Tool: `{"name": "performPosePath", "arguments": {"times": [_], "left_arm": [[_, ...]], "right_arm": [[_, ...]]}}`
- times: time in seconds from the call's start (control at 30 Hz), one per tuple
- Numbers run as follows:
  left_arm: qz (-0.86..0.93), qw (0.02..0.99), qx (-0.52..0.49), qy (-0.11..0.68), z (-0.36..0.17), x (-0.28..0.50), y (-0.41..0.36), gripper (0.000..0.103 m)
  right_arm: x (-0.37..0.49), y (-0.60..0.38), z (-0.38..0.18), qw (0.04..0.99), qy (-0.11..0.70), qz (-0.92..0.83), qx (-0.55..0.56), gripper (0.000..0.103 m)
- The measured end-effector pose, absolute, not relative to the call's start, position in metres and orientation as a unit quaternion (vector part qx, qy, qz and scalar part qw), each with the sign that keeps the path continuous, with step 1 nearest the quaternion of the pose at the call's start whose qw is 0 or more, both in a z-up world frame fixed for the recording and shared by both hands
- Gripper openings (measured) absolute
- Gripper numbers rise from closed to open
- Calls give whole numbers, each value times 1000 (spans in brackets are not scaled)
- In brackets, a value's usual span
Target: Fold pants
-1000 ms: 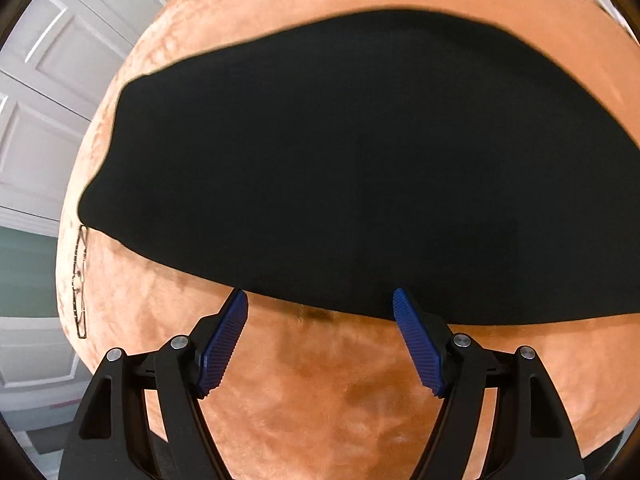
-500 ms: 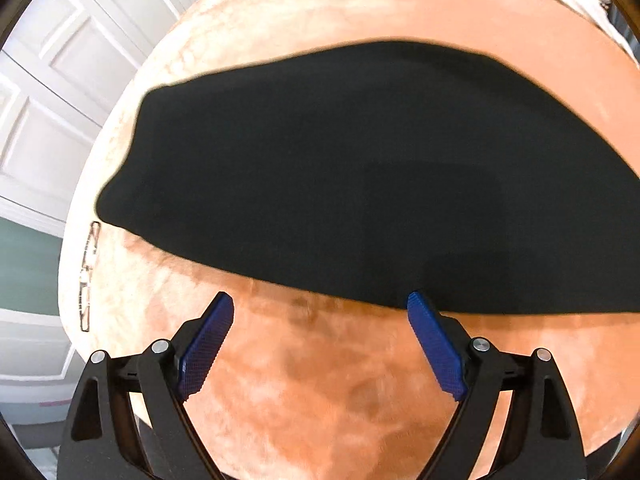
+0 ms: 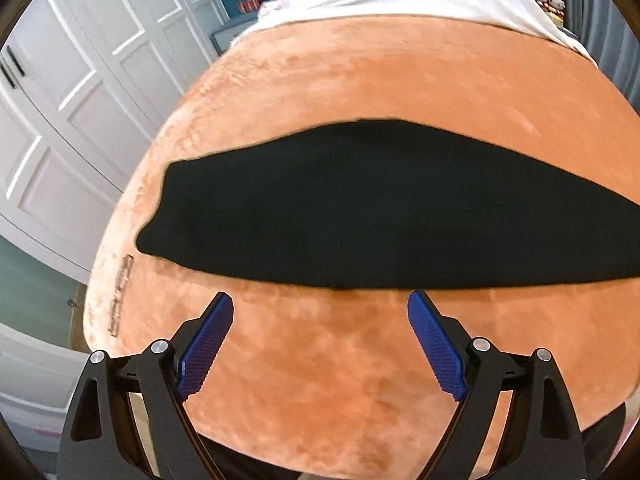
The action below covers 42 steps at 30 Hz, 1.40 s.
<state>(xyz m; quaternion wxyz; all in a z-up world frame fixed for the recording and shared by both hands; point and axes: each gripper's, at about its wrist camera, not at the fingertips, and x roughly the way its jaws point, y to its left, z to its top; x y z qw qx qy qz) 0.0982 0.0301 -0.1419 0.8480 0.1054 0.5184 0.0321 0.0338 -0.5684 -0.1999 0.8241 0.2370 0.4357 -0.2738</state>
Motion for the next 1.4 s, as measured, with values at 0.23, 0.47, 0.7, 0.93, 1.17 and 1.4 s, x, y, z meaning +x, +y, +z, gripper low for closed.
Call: {"name": "performPosePath", "arguments": {"times": [0.23,0.47,0.7,0.93,1.17,1.4], "left_arm": [[47,834,120,537,-162,103,25,87],[91,818,46,566,-180,133,84,87],[156,812,111,551,-218,195,172,87],[176,810,112,549,-237,219,218,96],[139,857,73,491,-173,166,182,96],[59,863,51,500,-150,103,83,96]], "right_arm": [[37,-564,-215,818,463,-280,194,19],[1,-522,-158,850,399,-273,210,38],[-25,-442,-153,850,417,-241,212,41],[-16,-422,-167,823,430,-243,281,44],[-24,-501,-176,798,397,-297,342,61],[-13,-570,-213,771,392,-282,415,61]]}}
